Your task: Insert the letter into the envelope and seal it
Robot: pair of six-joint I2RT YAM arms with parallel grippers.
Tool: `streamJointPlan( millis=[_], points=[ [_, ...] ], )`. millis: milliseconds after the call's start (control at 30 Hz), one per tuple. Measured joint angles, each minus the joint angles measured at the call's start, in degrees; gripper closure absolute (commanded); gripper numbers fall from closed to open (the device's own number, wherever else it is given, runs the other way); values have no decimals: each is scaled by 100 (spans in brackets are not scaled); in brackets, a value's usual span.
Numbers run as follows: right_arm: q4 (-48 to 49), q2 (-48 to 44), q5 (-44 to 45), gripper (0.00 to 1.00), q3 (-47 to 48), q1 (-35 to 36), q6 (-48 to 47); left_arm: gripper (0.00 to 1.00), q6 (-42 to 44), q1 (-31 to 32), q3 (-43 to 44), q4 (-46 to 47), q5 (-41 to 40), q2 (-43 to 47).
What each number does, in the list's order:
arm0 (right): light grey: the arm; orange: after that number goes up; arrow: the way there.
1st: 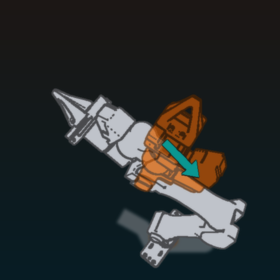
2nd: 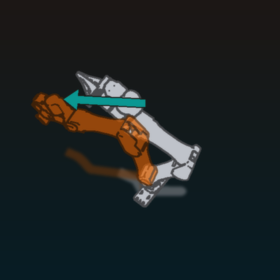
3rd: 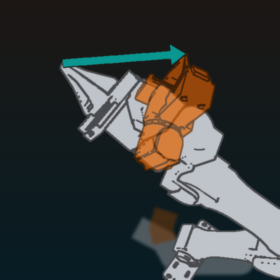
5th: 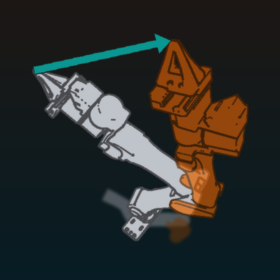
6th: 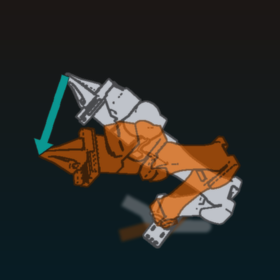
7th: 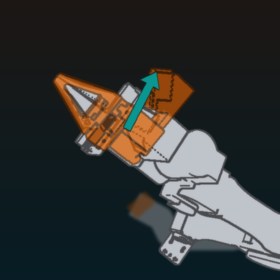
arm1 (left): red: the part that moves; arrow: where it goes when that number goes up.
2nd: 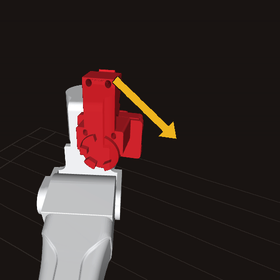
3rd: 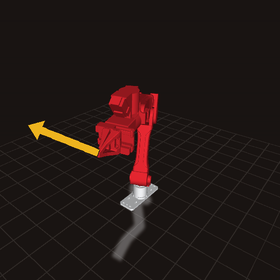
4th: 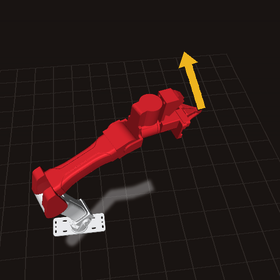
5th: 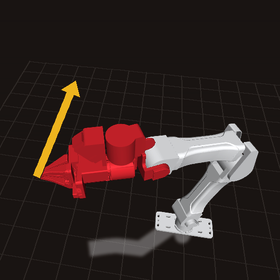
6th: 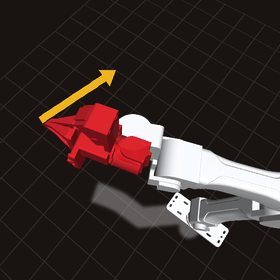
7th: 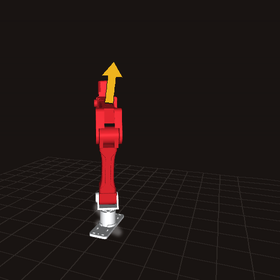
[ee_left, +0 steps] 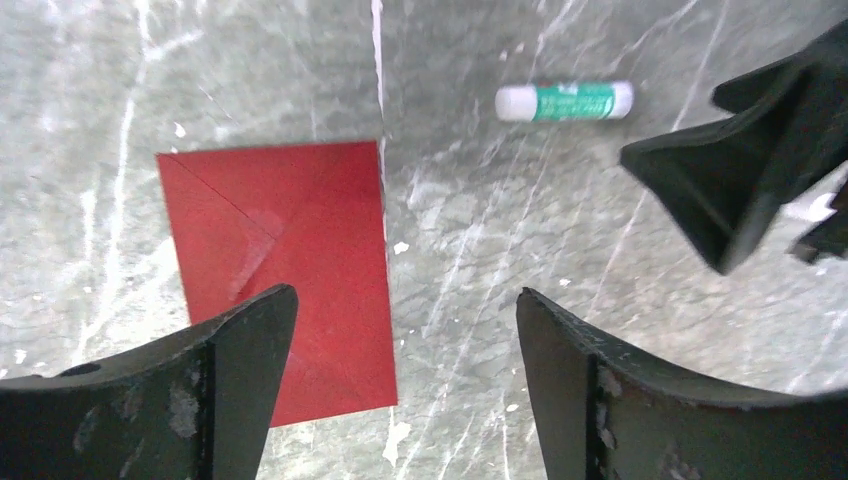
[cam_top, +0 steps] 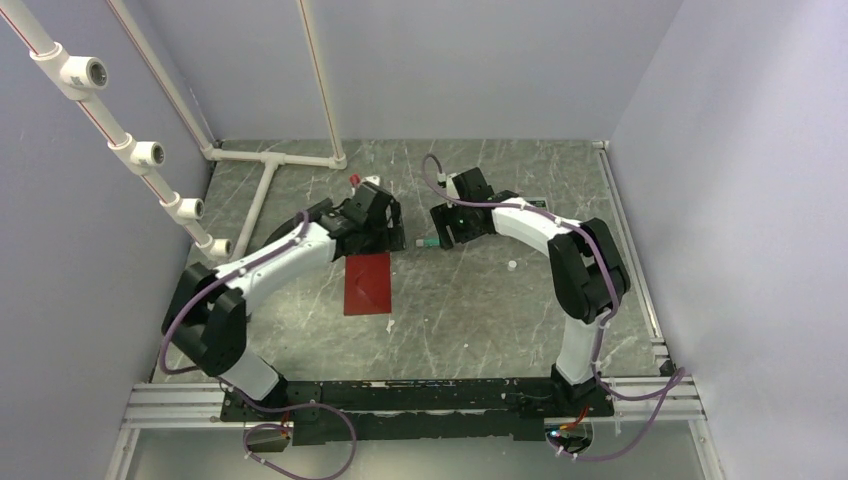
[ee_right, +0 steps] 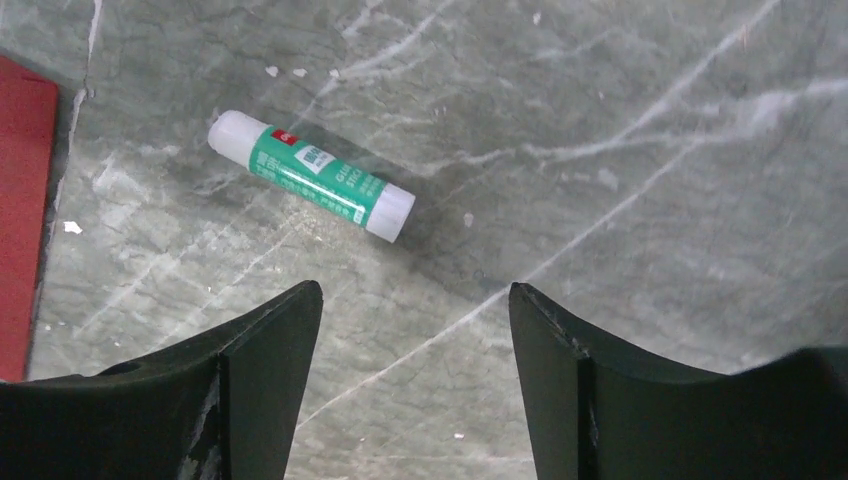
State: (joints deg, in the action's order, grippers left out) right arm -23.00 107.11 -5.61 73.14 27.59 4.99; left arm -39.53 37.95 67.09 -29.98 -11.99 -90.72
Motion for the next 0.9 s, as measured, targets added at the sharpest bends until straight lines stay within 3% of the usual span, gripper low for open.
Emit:
streamJointPlan(
  millis=[233, 367, 467, 600, 767, 900],
  points=[
    [81, 299, -275, 29, 334, 111, -988, 15, -11, -684, -35, 83, 299, 518],
    [105, 575, -566, 38, 496, 168, -1469, 19, -68, -1128, -175, 201, 798, 566],
    [205, 732, -778, 57, 498, 199, -1683, 20, -111, -1390, -295, 256, 1093, 584],
    [326, 850, -850, 71, 511, 238, -1858, 20, -125, -1458, -356, 273, 1213, 697],
    [409, 850, -446, 95, 463, 404, -2000, 20, -122, -1458, -442, 323, 1215, 1058],
    [612, 769, -160, 100, 315, 551, -1991, 20, -120, -1458, -516, 426, 1228, 1274]
  ],
)
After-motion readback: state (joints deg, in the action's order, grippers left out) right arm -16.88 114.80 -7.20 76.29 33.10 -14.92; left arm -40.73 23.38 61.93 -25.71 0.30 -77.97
